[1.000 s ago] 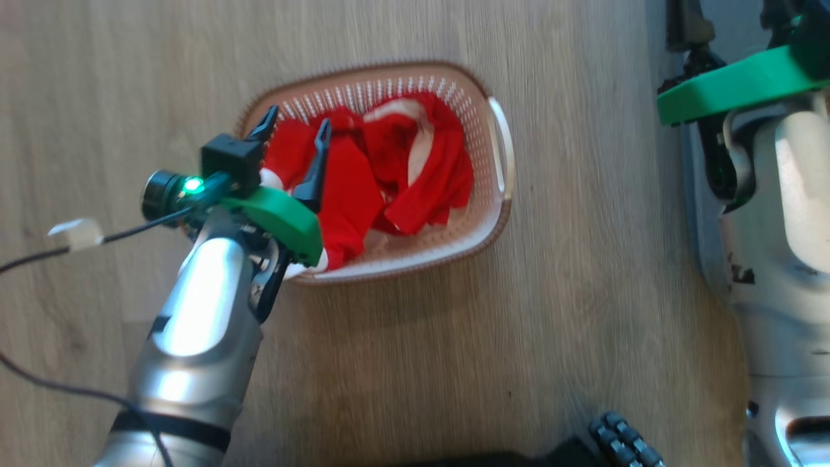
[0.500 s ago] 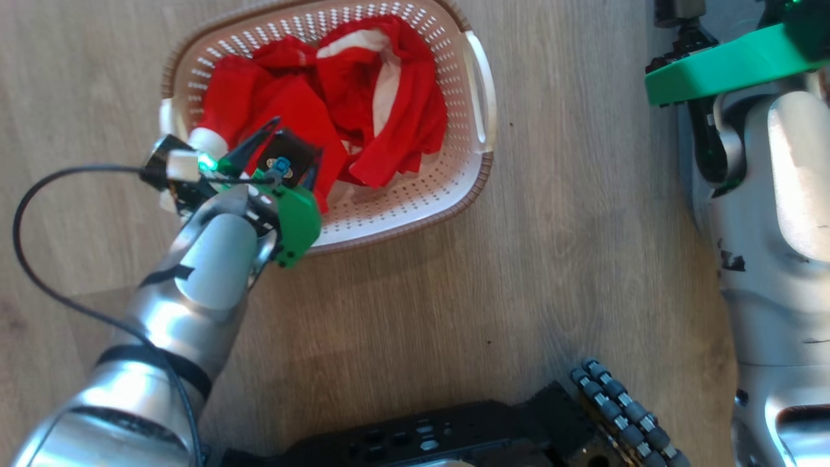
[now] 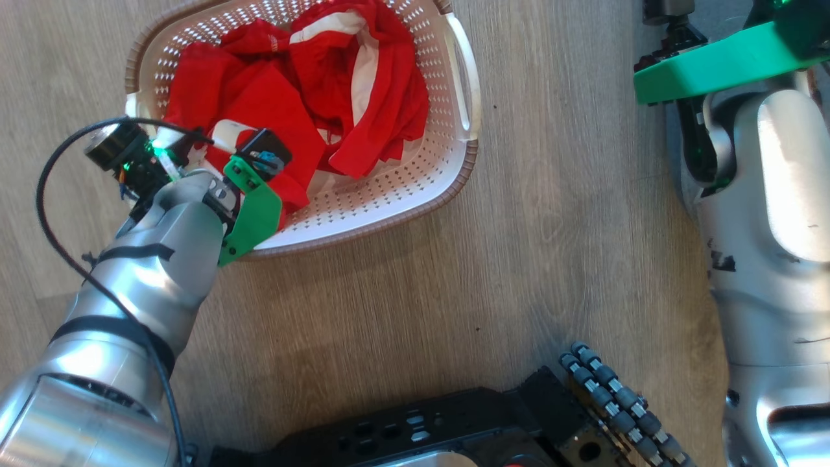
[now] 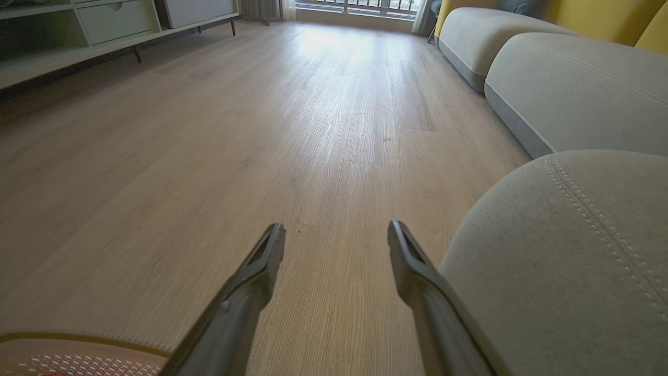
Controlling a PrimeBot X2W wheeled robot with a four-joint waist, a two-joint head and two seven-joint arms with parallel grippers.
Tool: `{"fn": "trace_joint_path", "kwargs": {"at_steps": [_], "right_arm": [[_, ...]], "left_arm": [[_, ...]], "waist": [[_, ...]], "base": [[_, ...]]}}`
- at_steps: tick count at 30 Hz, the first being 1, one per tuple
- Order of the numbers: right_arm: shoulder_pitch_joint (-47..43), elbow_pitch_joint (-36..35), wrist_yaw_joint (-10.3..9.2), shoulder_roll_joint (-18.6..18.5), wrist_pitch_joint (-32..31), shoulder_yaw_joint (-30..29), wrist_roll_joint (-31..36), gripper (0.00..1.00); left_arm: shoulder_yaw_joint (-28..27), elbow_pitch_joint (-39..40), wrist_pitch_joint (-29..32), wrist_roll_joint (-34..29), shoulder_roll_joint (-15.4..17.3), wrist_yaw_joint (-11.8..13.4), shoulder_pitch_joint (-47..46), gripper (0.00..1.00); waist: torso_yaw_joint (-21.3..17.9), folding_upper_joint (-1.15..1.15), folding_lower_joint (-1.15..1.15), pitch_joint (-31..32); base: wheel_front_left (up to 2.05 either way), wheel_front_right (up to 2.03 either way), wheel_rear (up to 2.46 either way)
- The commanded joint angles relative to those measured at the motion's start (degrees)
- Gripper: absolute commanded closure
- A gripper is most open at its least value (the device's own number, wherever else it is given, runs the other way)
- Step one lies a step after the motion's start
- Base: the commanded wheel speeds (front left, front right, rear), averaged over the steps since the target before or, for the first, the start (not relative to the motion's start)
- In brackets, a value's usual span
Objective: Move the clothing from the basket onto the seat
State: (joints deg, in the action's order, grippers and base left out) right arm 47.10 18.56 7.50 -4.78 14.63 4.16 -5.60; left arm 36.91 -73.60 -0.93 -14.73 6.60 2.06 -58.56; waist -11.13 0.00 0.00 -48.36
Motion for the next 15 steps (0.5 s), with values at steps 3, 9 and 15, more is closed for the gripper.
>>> {"fn": "trace_joint_path", "kwargs": {"at_steps": [3,9,15], "right_arm": [[-0.8,-1.9,-0.01,1.1,0.4,0.7,-0.2,0.0],[-0.5,-1.8,-0.01,1.5,0.4,1.1,-0.5,0.0],[-0.3,-2.2,-0.01,1.7,0.4,1.5,-0.9,0.0]], "left_arm": [[0.4,0.1,1.6,-0.9,1.6,-0.6,-0.4,0.0],[1.9,-0.2,6.4,-1.5,1.5,-0.8,-0.6,0.21],[3.1,-0.3,9.0,-1.6,2.0,-1.5,-0.6,1.0]], "waist": [[-0.1,0.0,0.0,-0.3],[-0.4,0.0,0.0,-0.4],[-0.8,0.0,0.0,-0.2]], "base": [[0.0,0.0,0.0],[0.0,0.0,0.0],[0.0,0.0,0.0]]}}
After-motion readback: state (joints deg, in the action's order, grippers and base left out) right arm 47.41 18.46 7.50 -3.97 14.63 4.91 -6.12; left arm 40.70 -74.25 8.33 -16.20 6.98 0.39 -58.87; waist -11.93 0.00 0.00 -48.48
